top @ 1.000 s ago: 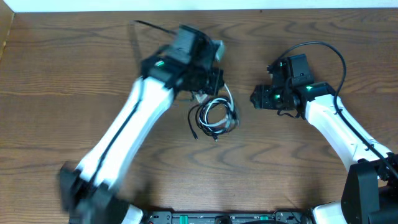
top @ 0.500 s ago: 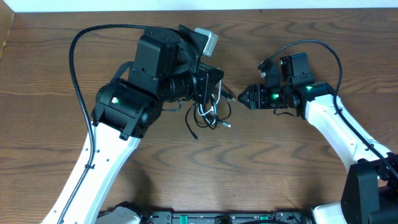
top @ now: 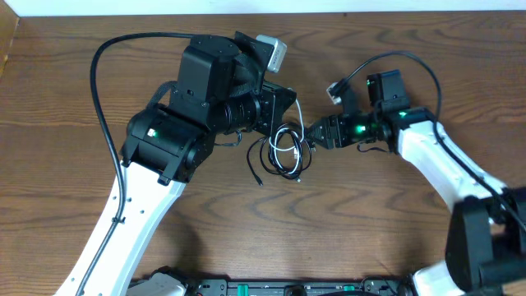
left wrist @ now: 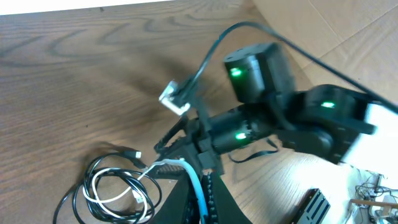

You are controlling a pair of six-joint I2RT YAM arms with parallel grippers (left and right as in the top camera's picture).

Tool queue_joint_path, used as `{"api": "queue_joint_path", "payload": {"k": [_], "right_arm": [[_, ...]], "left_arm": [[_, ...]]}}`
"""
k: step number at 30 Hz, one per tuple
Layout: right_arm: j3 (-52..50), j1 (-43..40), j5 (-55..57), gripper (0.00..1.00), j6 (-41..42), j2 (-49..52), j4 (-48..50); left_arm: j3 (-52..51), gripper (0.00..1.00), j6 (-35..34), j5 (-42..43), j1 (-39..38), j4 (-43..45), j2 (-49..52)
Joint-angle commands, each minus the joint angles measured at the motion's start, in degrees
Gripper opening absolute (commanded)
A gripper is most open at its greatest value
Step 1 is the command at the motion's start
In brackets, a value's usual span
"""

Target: Untangle cables

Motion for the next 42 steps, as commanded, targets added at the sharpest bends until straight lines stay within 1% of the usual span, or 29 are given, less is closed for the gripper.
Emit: {"api": "queue_joint_path", "payload": {"k": [1, 4, 5, 10, 12, 16, 19, 21, 23, 26, 29, 31, 36, 40, 42], "right_arm": [[0.0, 0.3, -4.5, 0.57, -2.1, 5.1, -0.1], [0.0, 0.5, -9.0, 0.53, -4.6, 7.7, 0.0], [0.0, 0.6, -9.3, 0.50, -4.9, 8.3, 0.0], [0.0, 1.0, -5.7, 0.18, -4.7, 9.9, 0.2], [0.0, 0.9, -3.9, 0.02, -3.3, 9.9, 0.8], [0.4, 0.0, -2.7, 0.01, 0.1, 8.8, 2.2], [1.4, -1.2, 2.6, 0.01, 3.4, 5.5, 0.6], [1.9, -2.1, 9.6, 0.01, 5.7, 1.7, -1.6], [2.4, -2.9, 19.9, 0.01, 8.9, -3.2, -4.9], [3.0, -3.7, 40.6, 0.01, 16.0, -11.5, -11.8], [3.0, -4.0, 53.3, 0.01, 20.1, -17.2, -16.7], [3.0, -4.0, 59.0, 0.01, 21.5, -20.2, -19.6], [3.0, -4.7, 67.5, 0.01, 24.3, -22.4, -25.1], [3.0, -6.5, 65.8, 0.01, 24.4, -22.1, -25.9], [3.0, -7.3, 65.7, 0.01, 24.4, -22.1, -25.9]], "left_arm": [[-0.1, 0.07, -0.8, 0.1, 0.0, 0.2, -1.4], [-0.1, 0.07, -0.8, 0.1, 0.2, 0.3, -1.9], [-0.1, 0.07, -0.8, 0.1, 0.4, 0.4, -2.1], [-0.1, 0.07, -2.3, 0.1, 2.3, 0.5, -3.4], [-0.1, 0.07, -2.3, 0.0, 3.0, 0.5, -3.5], [-0.1, 0.08, -2.2, -0.4, 4.2, -0.2, -3.4], [-0.1, 0.08, -2.3, -5.3, 5.6, -2.1, -3.4], [-0.1, 0.08, -3.3, -10.4, 7.3, -3.5, -3.4], [-0.1, 0.08, -4.9, -14.3, 9.8, -4.5, -3.5], [-0.1, 0.08, -5.7, -15.8, 14.4, -5.4, -3.7], [-0.1, 0.08, -5.7, -15.9, 19.1, -6.1, -3.7], [-0.1, 0.08, -5.7, -16.2, 22.3, -6.9, -3.7], [-0.1, 0.07, -5.7, -20.8, 27.9, -10.0, -3.6], [-0.1, 0.08, -5.0, -24.1, 30.9, -13.0, -3.5], [-0.2, 0.08, -4.5, -27.4, 31.5, -14.2, -3.2]]}}
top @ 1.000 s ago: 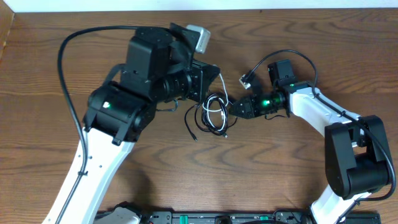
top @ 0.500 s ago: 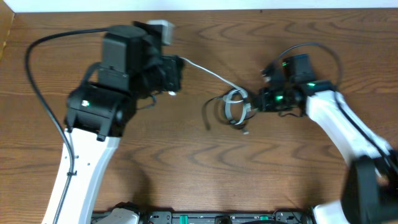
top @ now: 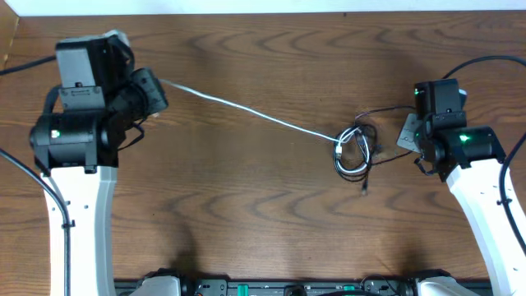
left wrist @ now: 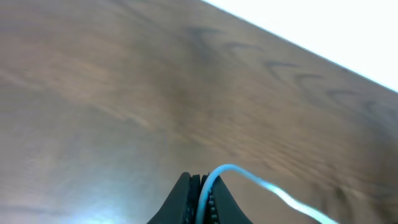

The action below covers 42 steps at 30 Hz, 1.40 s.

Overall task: Untangle cables
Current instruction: 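Pull the white cable leftward with the left gripper, black cable rightward, then release the white cable and move the left gripper back to the bundle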

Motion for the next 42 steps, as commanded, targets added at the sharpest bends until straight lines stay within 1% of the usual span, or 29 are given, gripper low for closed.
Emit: {"api": "queue_joint_path", "payload": {"k": [1, 5, 11, 13, 17, 19, 21, 23, 24, 26, 27, 29, 31, 32, 35, 40, 42], "right_arm": [[0.3, -2.1, 3.1, 0.01, 1.9, -0.1, 0.1], [0.3, -6.8, -2.3, 0.01, 1.6, 0.0, 0.1], [0.3, -16.7, -13.4, 0.01, 0.0, 0.0, 0.2], [0.3, -20.1, -19.1, 0.01, -2.1, 0.0, 0.8], [0.3, -25.5, -26.3, 0.01, -3.5, 0.0, 1.1], [0.3, -27.0, -31.4, 0.01, -5.8, 0.0, 1.9], [0.3, -27.2, -36.7, 0.01, -8.5, 0.0, 2.7], [0.3, -26.5, -41.1, 0.01, -10.3, 0.1, 3.0], [0.3, -25.9, -41.8, 0.01, -10.3, 0.1, 3.0], [0.3, -24.0, -42.2, 0.01, -10.3, 0.3, 3.0], [0.3, -23.0, -42.2, 0.01, -10.3, 0.5, 3.0], [0.3, -20.9, -42.1, 0.01, -10.4, 0.8, 3.0], [0.3, -19.1, -41.3, 0.01, -10.4, 1.2, 3.1], [0.3, -18.5, -40.4, 0.01, -10.4, 1.3, 3.1], [0.3, -18.1, -38.1, 0.01, -10.4, 1.6, 3.0], [0.3, -19.4, -34.7, 0.01, -8.6, 1.7, 2.4], [0.3, -20.2, -34.7, 0.01, -8.4, 1.7, 2.4]], "left_arm": [[-0.2, 0.08, 0.8, -8.4, 1.5, -1.8, -0.3], [-0.2, 0.08, 0.8, -11.9, 3.0, -3.1, 1.0], [-0.2, 0.08, 0.5, -11.9, 7.4, -3.8, 3.2], [-0.2, 0.07, -0.4, -11.9, 9.1, -4.2, 4.1], [-0.2, 0.07, -0.6, -11.8, 11.4, -5.0, 5.8], [-0.3, 0.08, -0.5, -10.1, 11.8, -5.4, 6.6], [-0.4, 0.08, 0.2, -5.0, 11.5, -5.3, 7.1], [-0.8, 0.13, 4.5, 2.3, 10.3, -4.7, 7.7], [-0.9, 0.17, 5.9, 4.4, 9.6, -4.7, 8.1], [-0.9, 0.27, 8.9, 8.3, 7.3, -5.1, 9.2], [-0.9, 0.34, 10.2, 9.6, 6.3, -5.4, 9.7], [-0.9, 0.50, 12.5, 11.8, 4.0, -6.1, 10.8], [-0.9, 0.61, 13.8, 12.2, 1.6, -6.8, 12.0], [-0.9, 0.73, 14.2, 12.2, 0.4, -6.9, 12.5], [-0.9, 0.77, 14.3, 12.7, -3.1, -6.8, 13.9], [-0.9, 0.77, 17.8, 19.3, -9.5, -5.7, 16.9], [-0.9, 0.77, 18.0, 21.5, -12.2, -4.7, 18.8]]}}
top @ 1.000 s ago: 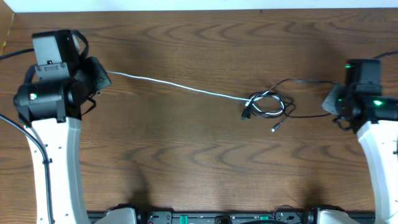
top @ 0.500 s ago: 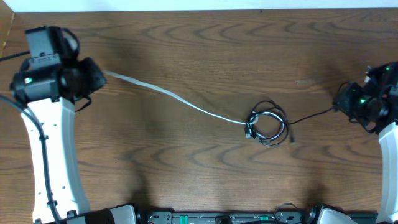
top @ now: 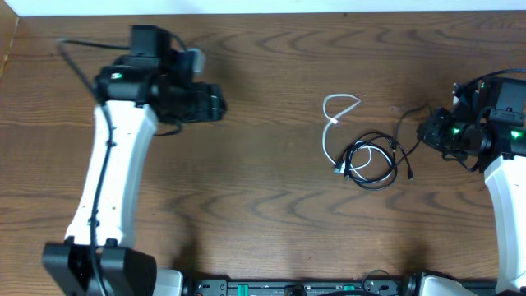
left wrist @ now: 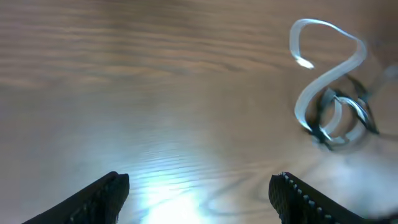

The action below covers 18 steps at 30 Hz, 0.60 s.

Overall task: Untangle cables
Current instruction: 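Release the white cable and move the left gripper back to the bundle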

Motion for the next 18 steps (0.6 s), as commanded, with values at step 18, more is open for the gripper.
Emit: {"api": "queue_joint_path", "payload": {"k": [18], "right_arm": [[0.3, -2.6, 1.8, 0.02, 0.3, 0.4, -1.1]], "left_arm": [[-0.5, 0.77, 2.8, 13.6, -28.9, 28.2, 24.2]]}}
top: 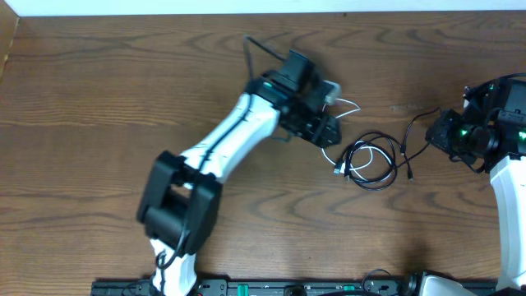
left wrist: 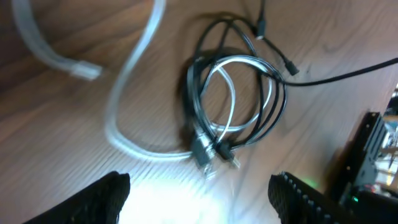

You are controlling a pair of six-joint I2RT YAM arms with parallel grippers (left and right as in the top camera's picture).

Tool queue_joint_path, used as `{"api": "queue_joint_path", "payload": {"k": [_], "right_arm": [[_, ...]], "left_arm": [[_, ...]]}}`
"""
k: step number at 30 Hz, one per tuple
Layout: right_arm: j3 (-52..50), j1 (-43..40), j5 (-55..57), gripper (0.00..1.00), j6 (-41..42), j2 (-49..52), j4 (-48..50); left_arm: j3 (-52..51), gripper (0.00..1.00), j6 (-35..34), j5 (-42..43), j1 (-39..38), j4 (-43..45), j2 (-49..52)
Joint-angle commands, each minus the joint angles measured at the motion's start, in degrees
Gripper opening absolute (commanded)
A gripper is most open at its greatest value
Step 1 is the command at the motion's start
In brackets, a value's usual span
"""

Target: Untangle cables

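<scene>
A black cable coil (top: 374,160) lies on the table with a white cable (top: 349,104) still looped through it. In the left wrist view the black coil (left wrist: 249,118) fills the middle. The white cable (left wrist: 121,106) curves from the upper left into the coil. My left gripper (top: 327,131) hangs open just above and left of the pile, and its fingers (left wrist: 106,199) stand wide apart with nothing between them. My right gripper (top: 440,131) sits at the right, shut on a strand of the black cable that rises from the coil.
The wooden table (top: 123,123) runs to a pale wall edge at the top. My left arm (top: 238,131) stretches diagonally across the middle. Part of the right arm (left wrist: 373,162) shows at the right edge of the left wrist view.
My left gripper, still open, has moved from the left part of the table to just beside the cable pile. The cables and right arm have barely shifted.
Both grippers met at the tangle mid-table, the left shut on the white cable. Then the left was at the far left with the white cable stretched taut from the pile. Later it was open and the white cable lay slack. Now it hangs open over the pile.
</scene>
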Motion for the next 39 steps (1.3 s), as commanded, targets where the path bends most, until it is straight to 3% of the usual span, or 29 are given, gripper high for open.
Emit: {"api": "queue_joint_path", "payload": {"k": [1, 12, 22, 27, 33, 39], "right_arm": [[0.3, -0.2, 0.2, 0.02, 0.2, 0.2, -0.2], [0.3, -0.2, 0.3, 0.02, -0.9, 0.2, -0.9], [0.3, -0.2, 0.2, 0.02, -2.0, 0.2, -1.3], [0.3, -0.2, 0.3, 0.02, -2.0, 0.2, -1.6], [0.2, -0.2, 0.3, 0.02, -2.0, 0.2, -1.5], [0.2, -0.2, 0.3, 0.02, -2.0, 0.2, -1.6]], "left_arm": [[-0.3, 0.77, 0.7, -0.1, -2.4, 4.7, 2.9], [-0.3, 0.75, 0.7, -12.1, -9.8, 22.4, 8.5], [-0.3, 0.75, -1.1, -21.6, -11.8, 29.1, 14.6], [-0.3, 0.75, -1.7, -21.9, -11.9, 31.1, 16.4], [-0.3, 0.70, -1.7, -21.9, -13.1, 32.8, 17.5], [-0.3, 0.55, -1.7, -23.3, -14.5, 32.7, 18.6]]}}
